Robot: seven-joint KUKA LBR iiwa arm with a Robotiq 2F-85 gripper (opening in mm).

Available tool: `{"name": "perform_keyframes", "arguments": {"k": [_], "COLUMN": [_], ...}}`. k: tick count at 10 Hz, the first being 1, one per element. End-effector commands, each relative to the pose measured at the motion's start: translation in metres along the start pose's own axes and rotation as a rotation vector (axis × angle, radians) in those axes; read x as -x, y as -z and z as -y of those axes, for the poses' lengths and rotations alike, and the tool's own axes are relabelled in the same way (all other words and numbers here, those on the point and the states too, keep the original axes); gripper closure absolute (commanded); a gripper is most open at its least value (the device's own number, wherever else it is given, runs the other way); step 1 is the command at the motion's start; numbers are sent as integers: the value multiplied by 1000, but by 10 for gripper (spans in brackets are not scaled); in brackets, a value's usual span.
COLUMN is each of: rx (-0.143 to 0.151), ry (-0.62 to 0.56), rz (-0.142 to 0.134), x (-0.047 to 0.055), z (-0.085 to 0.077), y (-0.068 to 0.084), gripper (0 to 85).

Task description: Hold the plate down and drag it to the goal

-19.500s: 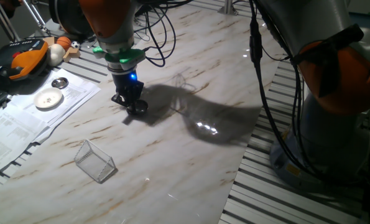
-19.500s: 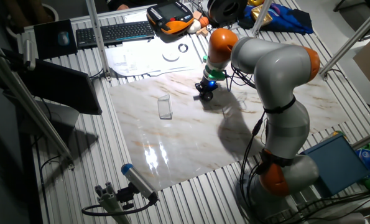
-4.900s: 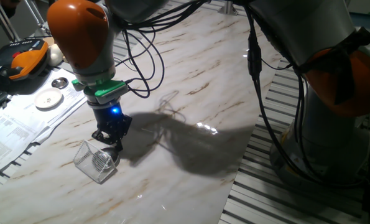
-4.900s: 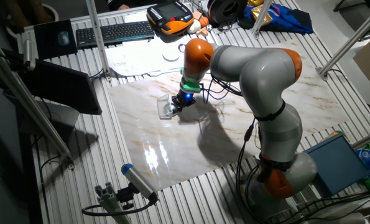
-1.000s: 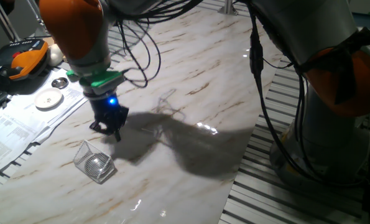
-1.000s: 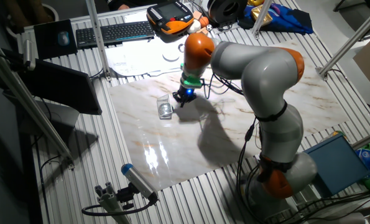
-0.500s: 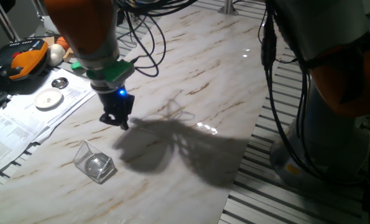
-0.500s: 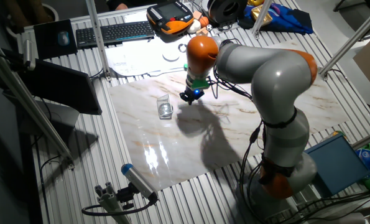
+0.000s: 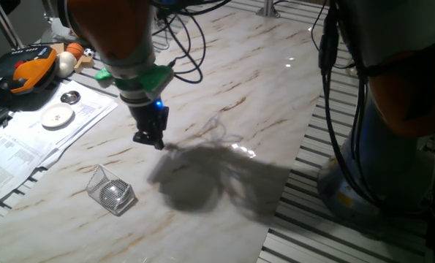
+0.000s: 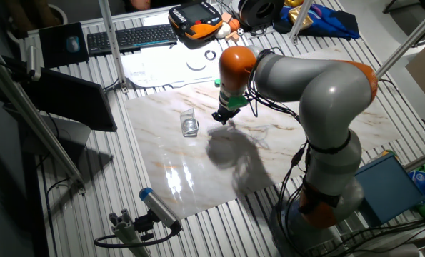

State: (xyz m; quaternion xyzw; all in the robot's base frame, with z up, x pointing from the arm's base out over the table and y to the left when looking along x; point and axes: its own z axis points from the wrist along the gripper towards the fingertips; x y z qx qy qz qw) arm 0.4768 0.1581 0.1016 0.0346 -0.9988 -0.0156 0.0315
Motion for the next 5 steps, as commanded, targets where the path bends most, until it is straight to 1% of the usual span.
{"name": "perform_keyframes", "arguments": {"k": [1, 2, 3, 5], "rx": [0, 15, 24, 19], "ry": [10, 14, 20, 38], "rz": [6, 6, 3, 11], "x": [-3, -5, -4, 3], "z": [-1, -1, -3, -7], "y": [1, 1, 0, -2], "gripper": [850, 850, 850, 850]}}
